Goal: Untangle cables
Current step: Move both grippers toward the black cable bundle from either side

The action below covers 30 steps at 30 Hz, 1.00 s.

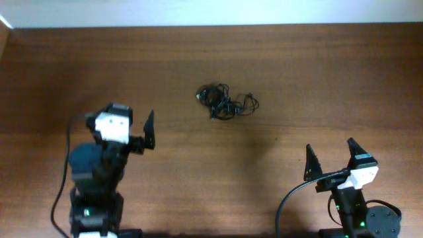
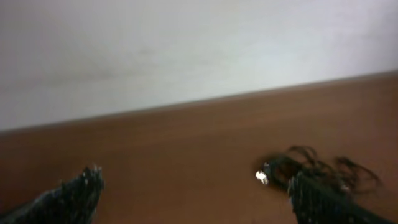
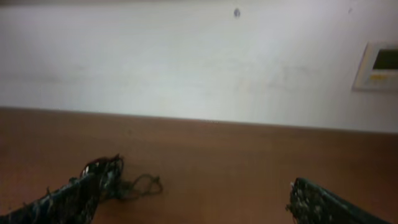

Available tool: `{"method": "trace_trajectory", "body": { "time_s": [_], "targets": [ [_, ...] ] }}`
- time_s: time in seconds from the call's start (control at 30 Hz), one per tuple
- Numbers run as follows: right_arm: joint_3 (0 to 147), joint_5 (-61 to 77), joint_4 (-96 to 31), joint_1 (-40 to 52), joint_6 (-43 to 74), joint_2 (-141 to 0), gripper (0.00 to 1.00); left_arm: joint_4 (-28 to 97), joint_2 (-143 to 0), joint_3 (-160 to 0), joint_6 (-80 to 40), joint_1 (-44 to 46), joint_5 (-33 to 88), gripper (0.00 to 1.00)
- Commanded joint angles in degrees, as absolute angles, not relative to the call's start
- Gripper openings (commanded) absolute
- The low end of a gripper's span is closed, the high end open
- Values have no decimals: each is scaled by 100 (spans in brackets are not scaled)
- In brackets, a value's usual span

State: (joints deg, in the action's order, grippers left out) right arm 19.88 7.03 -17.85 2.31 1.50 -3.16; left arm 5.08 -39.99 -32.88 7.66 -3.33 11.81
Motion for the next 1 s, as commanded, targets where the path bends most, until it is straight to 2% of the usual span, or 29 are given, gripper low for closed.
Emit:
{"method": "trace_trajectory", "body": {
  "time_s": [0.0,0.1,0.23,0.33,0.4,0.47,0.5,0.6,0.7,0.83,0.97],
  "targets": [
    [2812,760,-2158,261,187,-1039,99,1142,-5363,-4794,738,-314,2200,99],
    [3719,864,-2733,261,189,-2049,99,1909,-6309,-5951,740,-314,2405,99],
    [5784,941,-4340,261,187,-4062,99,3476,-7793,-7891,744,-314,2740,99],
    [7463,1251,-5677,261,187,-5623,99,3760,-8396,-8361,849,-314,2709,99],
    [8034,1247,-6095,261,187,-6261,99,3938,-8547,-8361,823,-314,2799,99],
    [8263,1494,-6130,261,193,-6825,99,4069,-8648,-8361,829,-314,3015,99],
    [8263,2121,-6132,261,187,-7194,99,4062,-8742,-8361,827,-305,3048,99],
    [8263,2392,-6132,261,193,-7686,99,4082,-9028,-8361,687,-71,2945,84],
    [8263,2617,-6158,261,193,-7996,99,3920,-9391,-8368,-137,493,1693,83],
    [8263,2617,-6228,261,193,-8031,99,3487,-9878,-8455,-755,1175,980,72],
    [8261,2617,-6353,261,193,-8031,99,3028,-10549,-8455,-1319,1619,891,60]
  ]
}}
